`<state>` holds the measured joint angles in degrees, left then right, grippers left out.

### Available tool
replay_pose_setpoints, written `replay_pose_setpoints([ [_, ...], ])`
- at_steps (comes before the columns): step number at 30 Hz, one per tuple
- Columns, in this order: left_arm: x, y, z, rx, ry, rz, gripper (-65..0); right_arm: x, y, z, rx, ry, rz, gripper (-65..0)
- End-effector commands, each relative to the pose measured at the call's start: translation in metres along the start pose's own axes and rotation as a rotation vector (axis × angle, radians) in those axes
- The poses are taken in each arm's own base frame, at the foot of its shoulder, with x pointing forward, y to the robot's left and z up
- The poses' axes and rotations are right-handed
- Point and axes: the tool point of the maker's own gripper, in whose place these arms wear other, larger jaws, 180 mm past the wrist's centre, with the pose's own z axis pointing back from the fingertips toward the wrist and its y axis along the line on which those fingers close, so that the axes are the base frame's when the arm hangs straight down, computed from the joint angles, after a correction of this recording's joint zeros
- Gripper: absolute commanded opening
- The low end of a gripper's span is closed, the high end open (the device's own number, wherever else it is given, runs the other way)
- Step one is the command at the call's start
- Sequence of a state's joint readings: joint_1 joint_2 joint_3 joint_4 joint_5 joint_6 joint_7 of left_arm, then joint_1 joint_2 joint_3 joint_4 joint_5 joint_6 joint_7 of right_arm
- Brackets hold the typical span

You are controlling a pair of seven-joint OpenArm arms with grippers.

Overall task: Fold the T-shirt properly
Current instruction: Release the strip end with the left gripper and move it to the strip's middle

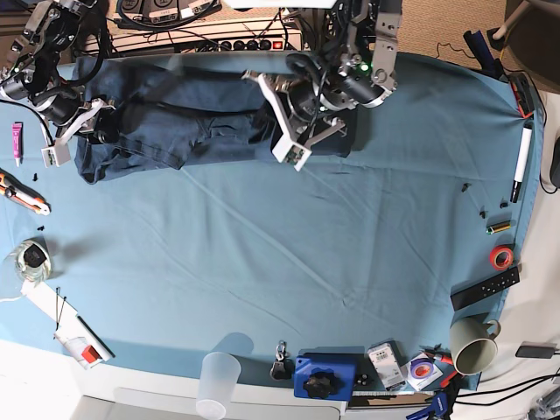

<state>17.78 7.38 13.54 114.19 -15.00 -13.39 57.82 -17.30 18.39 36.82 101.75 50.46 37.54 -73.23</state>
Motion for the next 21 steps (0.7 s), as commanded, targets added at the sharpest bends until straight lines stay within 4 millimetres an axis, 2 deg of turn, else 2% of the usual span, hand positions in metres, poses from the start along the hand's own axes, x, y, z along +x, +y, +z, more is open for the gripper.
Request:
replay_pose_setpoints([
  [1, 0.017, -0.007, 0.001, -0.014, -0.056, -0.007, -65.0, 0.015, -0.002, 0.007, -0.007, -0.047, 0.027, -46.3],
  [5, 0.032, 0.000, 0.001, 0.025, -0.102, -0.014, -65.0, 0.015, -0.002, 0.007, -0.007, -0.047, 0.027, -46.3],
  [12, 0.030, -0.005, 0.001, -0.004, -0.089, -0.059, -64.3, 0.018, -0.002, 0.007, -0.007, -0.060, 0.027, -46.3],
  [16, 0.033, -0.022, 0.002, -0.096, -0.113, -0.057, -37.4, 0.022, -0.002, 0.007, -0.007, -0.085, 0.028, -46.3],
  [17, 0.035, -0.026, 0.003, -0.120, -0.122, -0.044, -34.0, 0.022, -0.002, 0.007, -0.007, -0.085, 0.027, -46.3],
  [21, 0.043, -0.044, 0.014, -0.209, -0.136, -0.018, -33.3, 0.022, -0.002, 0.007, -0.007, -0.083, 0.028, -46.3],
])
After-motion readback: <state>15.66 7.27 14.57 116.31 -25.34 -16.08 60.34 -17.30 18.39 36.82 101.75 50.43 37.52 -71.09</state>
